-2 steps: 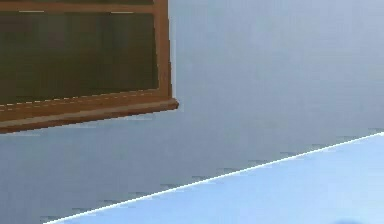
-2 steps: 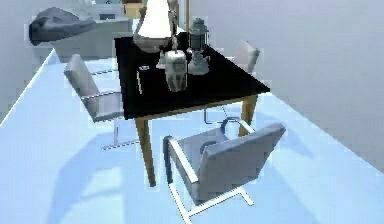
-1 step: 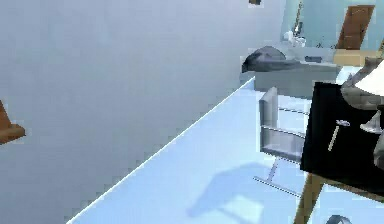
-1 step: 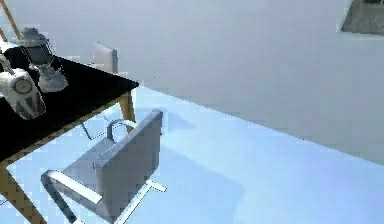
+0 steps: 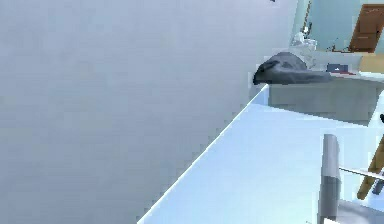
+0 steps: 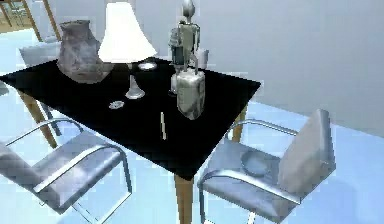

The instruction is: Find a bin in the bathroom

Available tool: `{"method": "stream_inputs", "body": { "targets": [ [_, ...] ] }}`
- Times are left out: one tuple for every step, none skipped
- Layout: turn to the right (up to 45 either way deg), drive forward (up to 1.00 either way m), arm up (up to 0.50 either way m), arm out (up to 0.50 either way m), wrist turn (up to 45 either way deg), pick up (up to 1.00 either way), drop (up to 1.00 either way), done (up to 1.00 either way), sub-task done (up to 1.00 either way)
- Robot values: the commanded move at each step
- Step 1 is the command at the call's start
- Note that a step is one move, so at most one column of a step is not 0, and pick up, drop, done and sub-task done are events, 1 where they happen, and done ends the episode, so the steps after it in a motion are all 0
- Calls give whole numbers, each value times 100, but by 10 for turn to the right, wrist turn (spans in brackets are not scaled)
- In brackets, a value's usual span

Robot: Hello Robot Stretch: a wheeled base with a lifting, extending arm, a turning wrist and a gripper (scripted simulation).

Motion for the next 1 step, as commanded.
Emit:
{"method": "stream_inputs", "body": {
  "targets": [
    [0,85,0,0,0,0,0,0,0]
  ]
}}
